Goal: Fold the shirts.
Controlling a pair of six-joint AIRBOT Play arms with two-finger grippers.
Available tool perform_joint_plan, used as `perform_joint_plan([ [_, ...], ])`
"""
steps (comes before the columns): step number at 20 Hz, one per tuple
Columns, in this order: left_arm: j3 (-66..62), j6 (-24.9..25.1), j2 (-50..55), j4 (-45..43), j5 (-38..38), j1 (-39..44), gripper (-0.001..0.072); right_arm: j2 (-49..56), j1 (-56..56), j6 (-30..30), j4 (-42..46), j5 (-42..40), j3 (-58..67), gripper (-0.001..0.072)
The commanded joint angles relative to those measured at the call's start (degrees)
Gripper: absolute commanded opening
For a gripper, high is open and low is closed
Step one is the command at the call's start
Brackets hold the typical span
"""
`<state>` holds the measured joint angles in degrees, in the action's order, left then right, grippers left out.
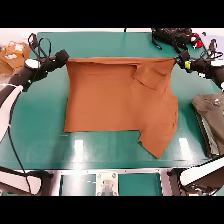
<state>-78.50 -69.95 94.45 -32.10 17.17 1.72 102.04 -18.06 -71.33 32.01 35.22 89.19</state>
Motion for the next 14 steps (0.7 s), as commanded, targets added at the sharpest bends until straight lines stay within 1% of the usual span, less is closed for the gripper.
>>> perform_joint_plan([
  [1, -0.24, 0.17, 0.20, -1.88, 2.47, -0.07, 0.0022, 0.42, -0.37, 0.04, 2.49, 2.21, 0.70, 0.0017],
  [3, -0.02, -0.04, 0.20, -6.10, 7.72, -0.04, 0.0021, 0.42, -1.25, -0.79, 9.20, 8.09, 0.68, 0.0016],
  [5, 0.55, -0.33, 0.42, -9.62, 12.63, -0.04, 0.0021, 0.42, -2.54, -4.28, 17.07, 14.62, 0.63, 0.0016],
  [6, 0.74, -1.55, 0.52, -10.99, 14.99, -0.07, 0.0021, 0.35, -3.21, -5.42, 19.80, 17.88, 0.50, 0.0016],
  [8, 0.90, -5.44, 0.57, -16.59, 19.76, -0.04, 0.0021, 0.35, -3.89, -5.40, 22.58, 23.52, 0.09, 0.0015],
  [10, 0.90, -8.39, 0.70, -20.61, 23.37, -0.04, 0.0021, 0.35, -3.87, -5.38, 24.28, 26.01, -1.70, 0.0015],
  [12, 0.92, -10.64, 0.96, -23.39, 27.23, -0.04, 0.0021, 0.35, -3.82, -5.40, 24.39, 26.32, -4.24, 0.0016],
  [14, 1.84, -12.00, 1.03, -24.22, 28.30, -0.04, 0.0022, 0.35, -3.85, -5.38, 24.44, 26.12, -6.16, 0.0015],
])
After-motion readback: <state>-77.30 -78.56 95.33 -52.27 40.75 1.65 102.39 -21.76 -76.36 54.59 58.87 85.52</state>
